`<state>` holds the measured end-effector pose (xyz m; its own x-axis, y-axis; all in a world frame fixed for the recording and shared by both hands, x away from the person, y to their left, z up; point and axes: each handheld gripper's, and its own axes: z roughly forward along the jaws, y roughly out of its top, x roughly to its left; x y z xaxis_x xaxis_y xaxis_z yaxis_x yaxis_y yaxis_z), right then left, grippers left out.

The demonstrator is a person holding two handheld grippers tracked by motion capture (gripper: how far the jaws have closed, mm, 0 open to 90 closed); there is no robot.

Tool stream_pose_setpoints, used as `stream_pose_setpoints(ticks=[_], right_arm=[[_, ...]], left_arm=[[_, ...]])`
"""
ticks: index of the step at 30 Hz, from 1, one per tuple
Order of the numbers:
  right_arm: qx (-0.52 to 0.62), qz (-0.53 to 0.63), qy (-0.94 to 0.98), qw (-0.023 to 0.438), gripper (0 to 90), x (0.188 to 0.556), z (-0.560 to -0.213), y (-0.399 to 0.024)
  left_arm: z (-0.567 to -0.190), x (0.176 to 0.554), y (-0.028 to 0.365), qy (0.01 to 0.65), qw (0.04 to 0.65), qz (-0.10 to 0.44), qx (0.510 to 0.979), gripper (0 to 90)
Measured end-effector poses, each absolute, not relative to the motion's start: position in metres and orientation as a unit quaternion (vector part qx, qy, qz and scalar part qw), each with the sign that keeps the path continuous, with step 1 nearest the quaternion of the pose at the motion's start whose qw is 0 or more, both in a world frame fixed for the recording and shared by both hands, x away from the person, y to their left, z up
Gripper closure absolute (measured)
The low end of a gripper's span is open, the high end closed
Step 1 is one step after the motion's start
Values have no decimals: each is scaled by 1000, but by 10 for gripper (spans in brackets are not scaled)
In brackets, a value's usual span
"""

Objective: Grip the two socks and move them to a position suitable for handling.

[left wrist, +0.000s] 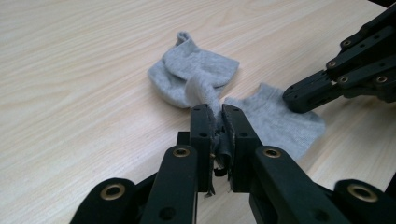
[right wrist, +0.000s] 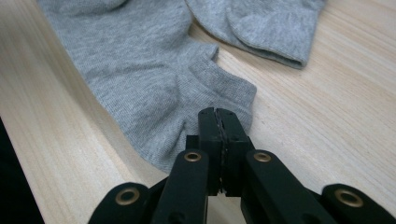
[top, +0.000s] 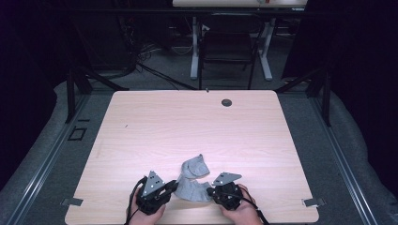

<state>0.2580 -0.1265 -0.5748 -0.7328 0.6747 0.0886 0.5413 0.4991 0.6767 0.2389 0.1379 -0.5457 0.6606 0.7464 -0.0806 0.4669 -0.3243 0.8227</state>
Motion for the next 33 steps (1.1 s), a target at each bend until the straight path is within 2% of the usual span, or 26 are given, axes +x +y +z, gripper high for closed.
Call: stream_pose_setpoints(ticks=[6, 11, 13, 22, 33], right_arm=[[348, 355, 862, 95, 895, 258, -575, -127], [344, 351, 865, 97, 893, 258, -574, -126], [348, 353, 863, 96, 860, 258, -573, -125], [342, 392, 845, 124, 830, 261, -568, -121], [344, 368, 856, 119, 838, 261, -578, -115]], left_arm=[[-542, 240, 143, 390, 449, 169, 786, 748], [-546, 244, 143, 386, 446, 162, 791, 731], [-553, 247, 140, 381, 435, 158, 800, 727], [-567, 252, 137, 383, 410, 151, 814, 758], [-582, 253, 134, 382, 377, 155, 829, 841]])
